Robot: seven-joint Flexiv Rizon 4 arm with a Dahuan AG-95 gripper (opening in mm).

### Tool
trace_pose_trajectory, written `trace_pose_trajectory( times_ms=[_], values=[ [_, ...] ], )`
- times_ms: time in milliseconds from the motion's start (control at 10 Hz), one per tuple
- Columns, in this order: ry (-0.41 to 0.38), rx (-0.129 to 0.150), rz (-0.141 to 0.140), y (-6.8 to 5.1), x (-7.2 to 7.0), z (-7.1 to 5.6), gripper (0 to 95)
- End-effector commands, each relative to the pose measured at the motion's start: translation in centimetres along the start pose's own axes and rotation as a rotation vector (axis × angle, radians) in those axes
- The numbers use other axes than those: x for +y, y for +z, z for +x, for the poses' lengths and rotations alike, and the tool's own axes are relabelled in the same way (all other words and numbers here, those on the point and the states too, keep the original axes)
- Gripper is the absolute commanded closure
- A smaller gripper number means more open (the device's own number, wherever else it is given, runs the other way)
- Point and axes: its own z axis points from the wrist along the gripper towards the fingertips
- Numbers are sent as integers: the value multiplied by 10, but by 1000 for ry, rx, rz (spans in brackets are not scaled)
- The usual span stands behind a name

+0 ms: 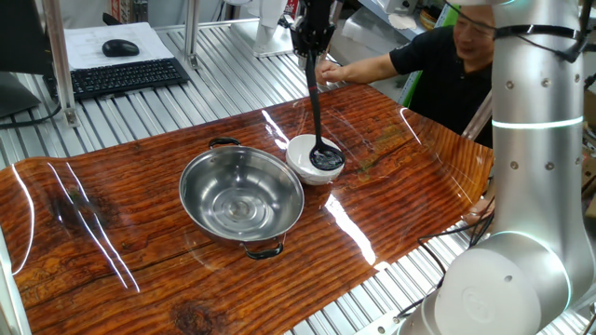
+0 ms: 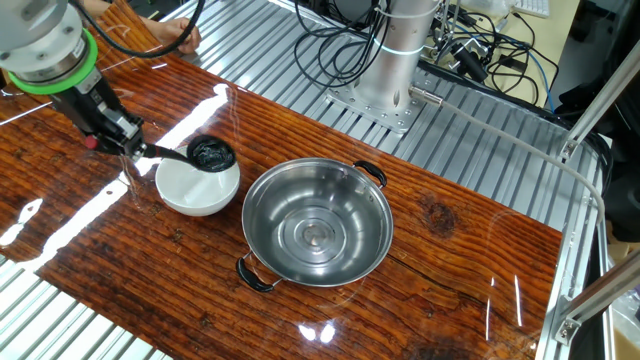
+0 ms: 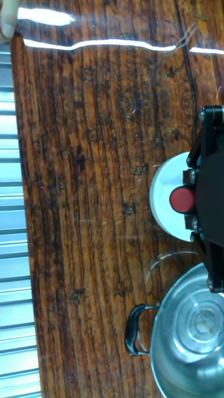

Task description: Scoop water with a large spoon from one bowl to another

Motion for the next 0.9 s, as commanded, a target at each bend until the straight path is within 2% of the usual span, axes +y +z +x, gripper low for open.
trace_pose_trajectory(
  times_ms=[100,300,600,700,800,900],
  values=[
    [3,-38,6,1,2,-1,950],
    [1,-71,12,2,2,-2,950],
    [-11,-78,43,2,2,-2,950],
    [-5,-66,115,1,4,-2,950],
    [-8,-65,137,2,6,-2,950],
    [-2,-64,147,2,7,-2,950]
  ],
)
